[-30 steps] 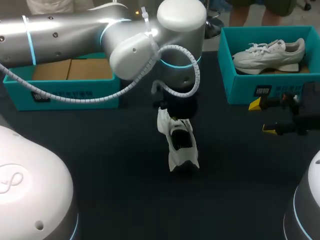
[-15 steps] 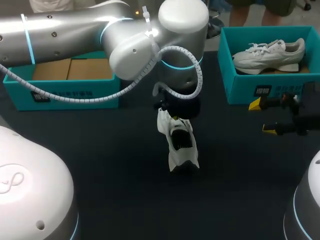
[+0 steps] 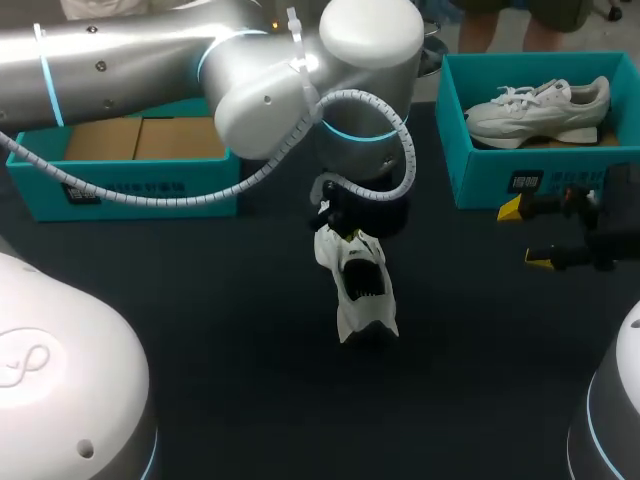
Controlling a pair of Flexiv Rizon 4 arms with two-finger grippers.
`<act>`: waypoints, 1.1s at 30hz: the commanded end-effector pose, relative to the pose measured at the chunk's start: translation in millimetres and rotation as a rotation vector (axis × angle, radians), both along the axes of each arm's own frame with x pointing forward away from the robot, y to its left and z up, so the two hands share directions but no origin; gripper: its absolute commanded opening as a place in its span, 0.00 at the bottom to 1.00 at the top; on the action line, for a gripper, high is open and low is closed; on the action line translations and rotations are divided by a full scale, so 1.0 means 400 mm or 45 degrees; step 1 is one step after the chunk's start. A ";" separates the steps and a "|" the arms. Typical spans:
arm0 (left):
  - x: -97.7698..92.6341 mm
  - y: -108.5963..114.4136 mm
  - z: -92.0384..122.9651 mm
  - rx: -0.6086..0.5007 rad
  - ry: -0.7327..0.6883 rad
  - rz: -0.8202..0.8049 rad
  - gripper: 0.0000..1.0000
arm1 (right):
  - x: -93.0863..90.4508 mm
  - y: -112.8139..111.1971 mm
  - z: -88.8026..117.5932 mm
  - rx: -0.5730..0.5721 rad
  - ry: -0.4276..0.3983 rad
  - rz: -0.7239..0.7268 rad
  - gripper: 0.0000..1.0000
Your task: Take the shoe out of the shoebox, open the shoe tongue, remove and reinsert the insole, then place the shoe into the shoebox
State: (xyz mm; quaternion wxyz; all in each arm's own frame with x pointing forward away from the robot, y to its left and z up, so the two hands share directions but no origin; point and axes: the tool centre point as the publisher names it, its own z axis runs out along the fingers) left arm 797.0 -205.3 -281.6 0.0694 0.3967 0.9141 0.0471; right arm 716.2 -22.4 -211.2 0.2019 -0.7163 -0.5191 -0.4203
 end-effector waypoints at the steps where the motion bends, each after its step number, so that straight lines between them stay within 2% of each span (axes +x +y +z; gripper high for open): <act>1: -0.010 0.007 0.004 -0.044 0.005 0.327 0.00 | -0.003 0.001 0.000 -0.004 0.002 -0.002 1.00; 18: -0.010 0.007 0.004 -0.044 0.005 0.327 0.00 | -0.003 0.001 0.000 -0.004 0.002 -0.002 1.00; 22: 0.004 -0.002 0.007 -0.124 0.010 0.685 0.00 | -0.003 0.001 0.000 -0.004 0.002 -0.002 1.00; 25: -0.005 -0.003 0.010 -0.193 0.012 0.889 0.00 | -0.003 0.001 0.000 -0.004 0.002 -0.002 1.00; 33: -0.051 0.003 0.010 -0.283 0.083 1.212 0.00 | -0.003 0.001 0.000 -0.004 0.002 -0.002 1.00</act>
